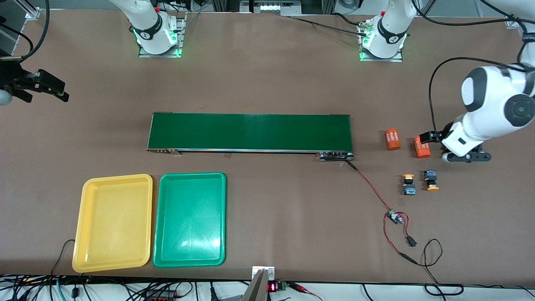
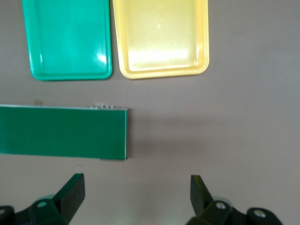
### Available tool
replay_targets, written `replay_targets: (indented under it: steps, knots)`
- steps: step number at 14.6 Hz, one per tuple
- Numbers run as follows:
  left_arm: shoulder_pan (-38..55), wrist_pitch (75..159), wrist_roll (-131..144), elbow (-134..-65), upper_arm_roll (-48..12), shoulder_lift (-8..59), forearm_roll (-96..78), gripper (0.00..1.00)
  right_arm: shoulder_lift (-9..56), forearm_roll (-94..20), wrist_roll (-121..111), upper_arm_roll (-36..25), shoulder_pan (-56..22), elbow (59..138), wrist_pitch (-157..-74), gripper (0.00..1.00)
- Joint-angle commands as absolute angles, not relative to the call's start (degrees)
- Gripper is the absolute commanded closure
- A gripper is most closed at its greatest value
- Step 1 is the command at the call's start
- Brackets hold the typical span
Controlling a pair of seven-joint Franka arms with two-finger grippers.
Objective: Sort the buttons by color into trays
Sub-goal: 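Reach the left gripper down to the orange cylinder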
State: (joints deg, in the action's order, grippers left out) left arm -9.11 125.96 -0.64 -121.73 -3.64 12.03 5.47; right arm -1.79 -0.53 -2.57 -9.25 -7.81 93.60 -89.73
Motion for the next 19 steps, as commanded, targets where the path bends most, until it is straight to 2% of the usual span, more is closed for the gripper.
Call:
replay_targets:
  steps: [1, 5, 7, 8, 9, 11, 13, 15, 17, 19]
  knots:
    - [-10.8, 133.6, -1.3, -125.9, -4.0, 13.1, 6.7, 0.00, -1.5, 0.4, -2.5, -8.5, -8.1, 91.7, -83.7, 0.00]
    - [-13.8, 144.7, -1.6, -126.6, -4.0, 19.3, 12.0, 0.00, -1.4, -0.3, -2.0, -7.7, -8.6, 85.0, -79.0, 0.00]
    - [-14.7, 148.0, -2.2, -127.3, -4.0, 21.6, 12.0, 0.00, 2.4, 0.0, -2.2, -7.0, -8.8, 85.0, -78.8, 0.00]
    - [-14.9, 149.1, -2.2, -127.8, -4.0, 22.1, 12.0, 0.04, 3.6, 0.1, -2.5, -7.3, -8.4, 83.7, -78.5, 0.00]
    - [-14.9, 149.4, -2.1, -128.6, -4.0, 22.1, 12.0, 0.31, 3.8, -0.3, -2.2, -7.3, -8.2, 83.1, -79.0, 0.00]
    - [-14.9, 149.4, -1.6, -128.8, -4.0, 22.8, 12.0, 0.51, 3.7, 0.4, -2.1, -7.5, -8.2, 82.8, -81.5, 0.00]
    - [-15.0, 149.3, -1.5, -128.8, -4.0, 22.9, 12.0, 0.82, 3.6, 0.3, -2.1, -7.5, -8.1, 82.8, -81.9, 0.00]
    - [-14.9, 148.5, -2.1, -128.3, -4.6, 20.8, 12.0, 0.84, 3.3, 0.1, -2.5, -8.5, -7.1, 82.8, -81.2, 0.00]
    - [-14.3, 141.9, -2.3, -127.0, -6.1, 16.5, 12.1, 0.86, 2.6, 0.3, -2.3, -8.5, -6.9, 82.8, -81.4, 0.00]
    - [-14.4, 133.8, -3.2, -124.1, -10.4, 13.1, 12.1, 0.86, 4.6, 1.5, -2.3, -8.6, -6.4, 82.8, -82.2, 0.00]
